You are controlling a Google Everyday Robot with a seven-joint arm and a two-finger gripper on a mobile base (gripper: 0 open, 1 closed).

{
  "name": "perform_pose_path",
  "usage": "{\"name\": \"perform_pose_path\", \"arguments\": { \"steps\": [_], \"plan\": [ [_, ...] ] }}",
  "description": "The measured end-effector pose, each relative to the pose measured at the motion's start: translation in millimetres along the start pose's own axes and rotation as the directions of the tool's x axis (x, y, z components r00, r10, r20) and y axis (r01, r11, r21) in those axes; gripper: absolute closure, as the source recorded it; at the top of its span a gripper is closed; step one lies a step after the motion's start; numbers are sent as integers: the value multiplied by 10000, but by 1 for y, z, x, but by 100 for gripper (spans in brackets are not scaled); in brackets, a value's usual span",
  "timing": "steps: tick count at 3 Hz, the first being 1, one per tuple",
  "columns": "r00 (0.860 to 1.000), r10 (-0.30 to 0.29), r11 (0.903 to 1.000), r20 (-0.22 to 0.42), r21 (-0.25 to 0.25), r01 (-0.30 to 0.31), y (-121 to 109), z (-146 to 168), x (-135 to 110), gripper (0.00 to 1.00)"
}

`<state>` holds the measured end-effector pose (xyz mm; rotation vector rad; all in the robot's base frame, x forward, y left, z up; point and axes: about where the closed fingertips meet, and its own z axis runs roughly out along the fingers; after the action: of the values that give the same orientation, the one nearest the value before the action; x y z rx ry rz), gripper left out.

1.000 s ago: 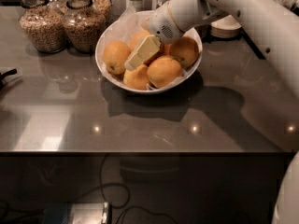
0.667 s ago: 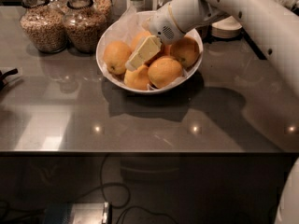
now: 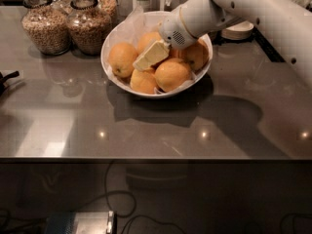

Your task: Pick orange from white bowl

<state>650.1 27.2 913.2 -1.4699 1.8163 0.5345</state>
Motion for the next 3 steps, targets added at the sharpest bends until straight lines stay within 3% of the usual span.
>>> {"name": "perform_pose_path", "arguments": {
  "steps": [2,3],
  "plan": [
    [10000,-1,10000,-1,4,1,-1,-5,-6,87],
    [9986,-427,9932,-324,1067,460,0,-22,-1,100]
  ]
}}
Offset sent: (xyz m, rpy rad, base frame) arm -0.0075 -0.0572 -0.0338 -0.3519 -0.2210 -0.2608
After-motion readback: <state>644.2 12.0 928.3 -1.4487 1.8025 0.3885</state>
